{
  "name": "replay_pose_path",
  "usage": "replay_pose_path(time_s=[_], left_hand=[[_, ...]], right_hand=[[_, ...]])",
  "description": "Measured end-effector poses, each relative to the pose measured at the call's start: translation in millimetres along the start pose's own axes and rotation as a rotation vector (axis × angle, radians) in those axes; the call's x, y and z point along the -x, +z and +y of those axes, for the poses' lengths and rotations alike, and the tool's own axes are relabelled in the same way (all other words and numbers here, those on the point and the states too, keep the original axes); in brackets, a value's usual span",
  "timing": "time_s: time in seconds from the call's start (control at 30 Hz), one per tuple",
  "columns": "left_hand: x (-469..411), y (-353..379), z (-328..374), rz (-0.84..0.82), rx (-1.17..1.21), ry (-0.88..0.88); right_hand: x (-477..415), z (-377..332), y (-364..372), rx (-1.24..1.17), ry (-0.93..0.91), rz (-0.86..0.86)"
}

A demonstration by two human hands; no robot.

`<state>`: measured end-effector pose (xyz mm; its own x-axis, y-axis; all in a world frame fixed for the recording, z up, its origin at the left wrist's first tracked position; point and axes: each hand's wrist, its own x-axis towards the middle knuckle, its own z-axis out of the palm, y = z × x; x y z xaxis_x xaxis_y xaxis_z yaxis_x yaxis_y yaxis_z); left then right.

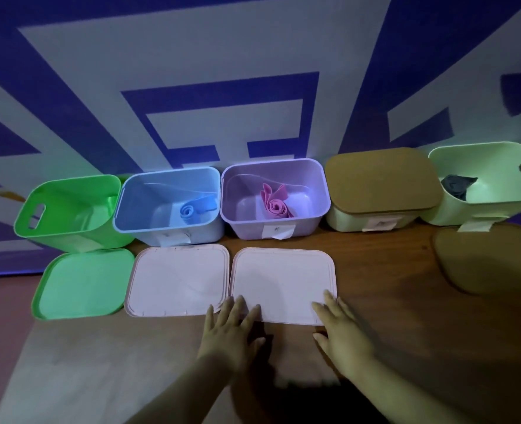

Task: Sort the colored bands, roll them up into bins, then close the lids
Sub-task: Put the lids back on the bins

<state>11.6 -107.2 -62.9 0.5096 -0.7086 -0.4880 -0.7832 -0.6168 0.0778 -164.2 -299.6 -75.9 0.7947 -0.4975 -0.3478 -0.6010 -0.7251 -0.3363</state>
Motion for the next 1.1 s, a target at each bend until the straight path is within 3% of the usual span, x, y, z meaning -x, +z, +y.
replay_pose_path(time_s=[0.13,0.23,0.33,0.57,0.83,0.97,1.1], left_hand=[[8,0,1,-0.066,0.047,0.006],[16,15,1,0.022,0.056,0.037],[22,15,4,-0.025,0.099,0.025],[26,-12,6,0.206,0.201,-0.014],[8,-85,1,0.681,0.55,0.021],[-3,-125,11,0.759,0.673,0.023],[-17,-165,16,0.787,0.865,-0.035]], right_hand=[[8,14,11,-0.049,-0.022,0.159],[13,15,7,-0.04,-0.075,0.231],[18,14,-2,0.01,-0.129,0.309],[13,10,-56,0.113,-0.297,0.483],[-1,-13,-134,-0.451,-0.167,0.61],[-15,-25,-162,-0.63,-0.159,0.634],[-30,-24,-176,-0.596,-0.202,0.582]])
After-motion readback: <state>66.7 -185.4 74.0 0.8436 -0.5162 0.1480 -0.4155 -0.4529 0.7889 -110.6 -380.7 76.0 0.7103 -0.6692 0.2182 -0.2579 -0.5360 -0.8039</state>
